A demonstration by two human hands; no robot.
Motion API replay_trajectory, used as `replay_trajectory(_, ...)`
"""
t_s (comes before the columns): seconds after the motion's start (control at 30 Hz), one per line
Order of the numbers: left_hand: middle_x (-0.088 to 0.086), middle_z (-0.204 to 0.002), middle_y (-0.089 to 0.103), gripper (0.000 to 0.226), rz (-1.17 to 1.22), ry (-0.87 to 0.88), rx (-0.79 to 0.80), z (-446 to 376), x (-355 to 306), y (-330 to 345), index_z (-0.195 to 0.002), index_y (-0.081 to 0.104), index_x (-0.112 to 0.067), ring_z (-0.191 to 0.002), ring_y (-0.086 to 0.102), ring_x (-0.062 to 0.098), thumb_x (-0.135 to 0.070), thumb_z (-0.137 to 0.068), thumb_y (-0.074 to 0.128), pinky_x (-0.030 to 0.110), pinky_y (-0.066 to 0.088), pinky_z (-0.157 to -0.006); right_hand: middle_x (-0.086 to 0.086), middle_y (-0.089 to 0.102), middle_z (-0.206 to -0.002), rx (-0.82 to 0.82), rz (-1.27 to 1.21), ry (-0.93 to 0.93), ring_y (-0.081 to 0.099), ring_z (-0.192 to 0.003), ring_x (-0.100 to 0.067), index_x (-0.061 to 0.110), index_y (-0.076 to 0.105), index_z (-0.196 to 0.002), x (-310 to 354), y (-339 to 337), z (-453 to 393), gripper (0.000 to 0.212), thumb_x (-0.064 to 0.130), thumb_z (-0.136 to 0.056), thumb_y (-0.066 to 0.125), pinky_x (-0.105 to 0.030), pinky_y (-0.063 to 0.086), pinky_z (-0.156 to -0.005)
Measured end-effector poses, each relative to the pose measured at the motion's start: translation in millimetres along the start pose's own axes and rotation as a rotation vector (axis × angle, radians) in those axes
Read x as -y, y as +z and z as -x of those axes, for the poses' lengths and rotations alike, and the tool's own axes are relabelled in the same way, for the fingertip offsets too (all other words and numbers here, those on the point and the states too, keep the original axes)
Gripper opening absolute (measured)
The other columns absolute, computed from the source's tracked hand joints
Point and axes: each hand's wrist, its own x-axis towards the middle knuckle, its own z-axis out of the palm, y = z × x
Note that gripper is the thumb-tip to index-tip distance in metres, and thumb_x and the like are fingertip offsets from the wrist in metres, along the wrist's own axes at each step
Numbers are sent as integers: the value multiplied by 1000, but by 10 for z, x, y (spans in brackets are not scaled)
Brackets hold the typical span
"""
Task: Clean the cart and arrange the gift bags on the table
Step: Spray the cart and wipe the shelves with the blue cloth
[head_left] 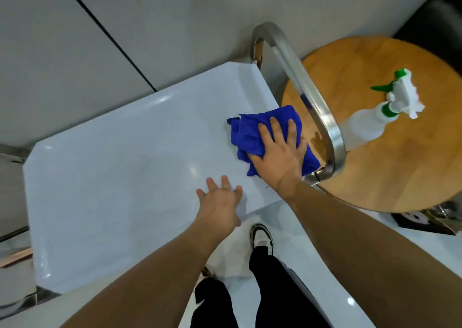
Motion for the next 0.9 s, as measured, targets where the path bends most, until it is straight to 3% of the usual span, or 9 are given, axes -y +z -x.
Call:
replay_trajectory(0.17,16,-167,1,91,13,-2,4,-2,-6,23,-160,15,-24,-148,3,52,-39,-91,71,65,20,-116,-4,27,-164,-104,31,0,15,-150,-42,27,34,-154,-24,172,452,72,65,-93,44,-67,23,-113)
replay_trajectory(0.27,15,-164,11,79,77,10,-49,-8,7,51,-152,36,-25,-146,11,52,-36,-86,77,66,24,-115,-6,38,-159,-255,26,-39,28,-146,-43,23,47,-147,-89,364,870,68,61,-91,52,-64,29,-107)
replay_trajectory(0.37,15,-159,20,63,94,18,-140,-2,3,110,-138,52,-24,-140,20,50,-37,-82,79,64,30,-110,-5,45,-154,-437,-145,40,30,-144,-42,21,56,-140,-122,569,1162,66,55,-85,67,-62,31,-108)
replay_trajectory(0.47,15,-161,17,80,63,32,-226,3,22,228,-152,35,-29,-142,19,49,-45,-85,75,61,29,-111,-9,49,-149,-556,-347,171,29,-143,-45,16,61,-133,-33,640,1146,67,52,-79,75,-59,37,-109)
replay_trajectory(0.6,5,-169,3,86,211,53,-260,86,138,309,-160,18,-38,-154,1,38,-53,-90,67,56,12,-123,-8,47,-150,-542,-469,274,24,-144,-42,17,61,-133,96,625,1061,68,58,-79,69,-53,32,-116)
replay_trajectory(0.77,2,-170,1,86,295,-6,-233,188,80,216,-159,19,-41,-153,3,37,-47,-90,71,47,13,-123,-12,48,-146,-679,-396,191,27,-140,-45,14,58,-131,24,837,995,69,56,-78,71,-56,29,-116)
replay_trajectory(0.9,0,-170,4,87,362,-8,-273,151,95,238,-158,23,-40,-154,3,32,-44,-87,74,43,12,-122,-17,56,-138,-809,-366,236,33,-137,-46,15,61,-126,124,942,893,64,56,-79,74,-53,31,-116)
